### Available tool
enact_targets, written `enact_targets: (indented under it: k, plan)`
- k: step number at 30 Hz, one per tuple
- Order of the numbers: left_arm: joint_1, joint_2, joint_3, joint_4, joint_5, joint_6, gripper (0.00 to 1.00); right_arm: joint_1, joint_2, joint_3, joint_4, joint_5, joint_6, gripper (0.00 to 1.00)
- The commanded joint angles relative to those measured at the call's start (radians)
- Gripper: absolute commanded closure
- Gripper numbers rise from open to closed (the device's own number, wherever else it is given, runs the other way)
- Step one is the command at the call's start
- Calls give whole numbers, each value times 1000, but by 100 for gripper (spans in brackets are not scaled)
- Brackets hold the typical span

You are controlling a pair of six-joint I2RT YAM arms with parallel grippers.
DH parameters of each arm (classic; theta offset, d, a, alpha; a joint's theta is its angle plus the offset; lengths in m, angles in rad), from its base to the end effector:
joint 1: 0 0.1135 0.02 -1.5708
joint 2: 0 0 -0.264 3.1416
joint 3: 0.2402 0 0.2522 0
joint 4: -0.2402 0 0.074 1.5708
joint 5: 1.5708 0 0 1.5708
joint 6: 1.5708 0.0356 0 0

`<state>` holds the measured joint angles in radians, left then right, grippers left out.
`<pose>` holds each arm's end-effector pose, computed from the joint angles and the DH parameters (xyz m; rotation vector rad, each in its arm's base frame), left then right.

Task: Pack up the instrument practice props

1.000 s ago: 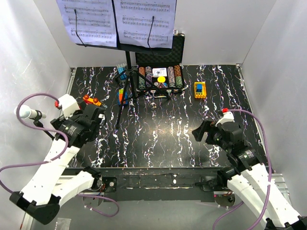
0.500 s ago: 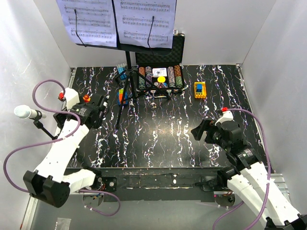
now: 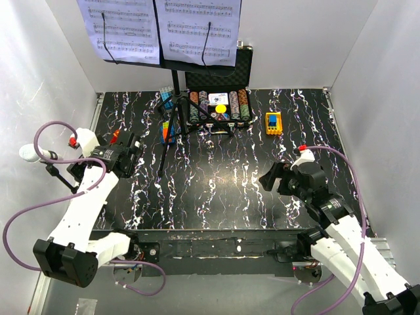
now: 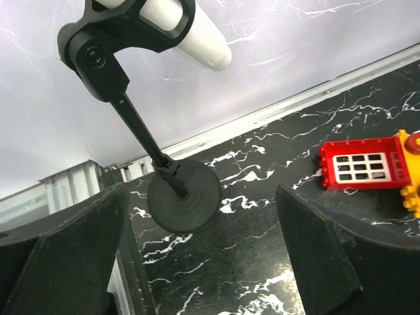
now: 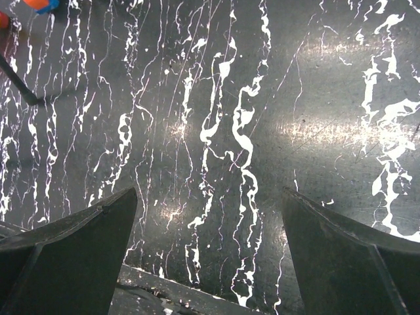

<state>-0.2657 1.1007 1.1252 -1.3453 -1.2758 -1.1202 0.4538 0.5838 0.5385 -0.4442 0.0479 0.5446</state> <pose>0.1679 -0.0104 0.3331 -0.9817 1.7141 0.9638 0.1300 0.0615 0.2563 0.1260 2.1048 0.5616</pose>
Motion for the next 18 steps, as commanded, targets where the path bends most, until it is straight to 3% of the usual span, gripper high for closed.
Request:
enact_targets:
  k: [1, 3, 8, 18]
  plan:
    - [3, 19, 1, -184, -27, -231, 7, 2, 21, 0, 52, -37, 0, 2]
    - [3, 54, 5, -282, -22, -359, 5, 3, 24, -9, 55, -40, 3, 2]
    - [5, 82, -40, -301, -2, -403, 3, 3, 36, -22, 56, -69, 8, 2]
    - [5, 157, -15, -299, -65, -293, 2, 5, 103, 23, 36, -80, 9, 2]
